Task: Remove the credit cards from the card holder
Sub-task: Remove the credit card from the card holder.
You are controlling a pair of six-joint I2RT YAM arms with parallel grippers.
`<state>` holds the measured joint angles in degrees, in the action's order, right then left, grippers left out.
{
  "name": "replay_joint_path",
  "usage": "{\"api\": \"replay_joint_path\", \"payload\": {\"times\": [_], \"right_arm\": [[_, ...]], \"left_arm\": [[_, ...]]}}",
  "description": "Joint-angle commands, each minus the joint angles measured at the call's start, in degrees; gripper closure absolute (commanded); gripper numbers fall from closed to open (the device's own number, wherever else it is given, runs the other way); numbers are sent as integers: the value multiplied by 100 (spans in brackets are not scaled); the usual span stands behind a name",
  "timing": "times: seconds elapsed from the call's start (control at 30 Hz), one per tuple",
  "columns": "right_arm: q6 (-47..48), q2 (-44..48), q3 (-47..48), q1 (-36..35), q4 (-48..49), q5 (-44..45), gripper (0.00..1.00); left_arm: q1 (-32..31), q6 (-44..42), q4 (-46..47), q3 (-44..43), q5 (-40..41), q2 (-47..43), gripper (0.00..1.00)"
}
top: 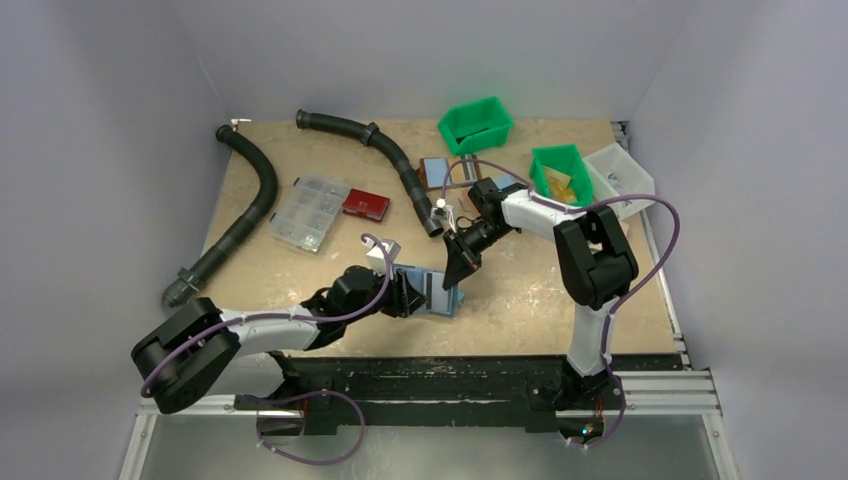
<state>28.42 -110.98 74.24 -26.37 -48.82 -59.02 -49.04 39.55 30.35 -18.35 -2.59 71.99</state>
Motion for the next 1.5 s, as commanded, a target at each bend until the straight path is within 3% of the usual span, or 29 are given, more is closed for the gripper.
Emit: {"api": "replay_joint_path", "payload": {"times": [0.0, 0.27, 0.47, 0.77, 1.07, 1.47], "right_arm": [[311, -83, 230, -83, -297, -351, 100], [608, -246, 338, -192, -575, -452, 100], [356, -290, 296, -193, -335, -223, 100], [329, -345, 299, -193, -303, -162, 100], [527, -362, 318, -193, -461, -258, 100], [678, -422, 355, -193, -617, -403, 100]], "left_arm": [[111, -286, 610, 141, -225, 188, 59], [236, -502, 434, 84, -336, 324, 57], [231, -593, -50, -155, -715, -137, 54], [234, 31, 283, -16, -1103, -693, 55], [236, 143, 786, 34, -1064, 80, 57], [245, -185, 478, -23, -635, 532, 57]]}}
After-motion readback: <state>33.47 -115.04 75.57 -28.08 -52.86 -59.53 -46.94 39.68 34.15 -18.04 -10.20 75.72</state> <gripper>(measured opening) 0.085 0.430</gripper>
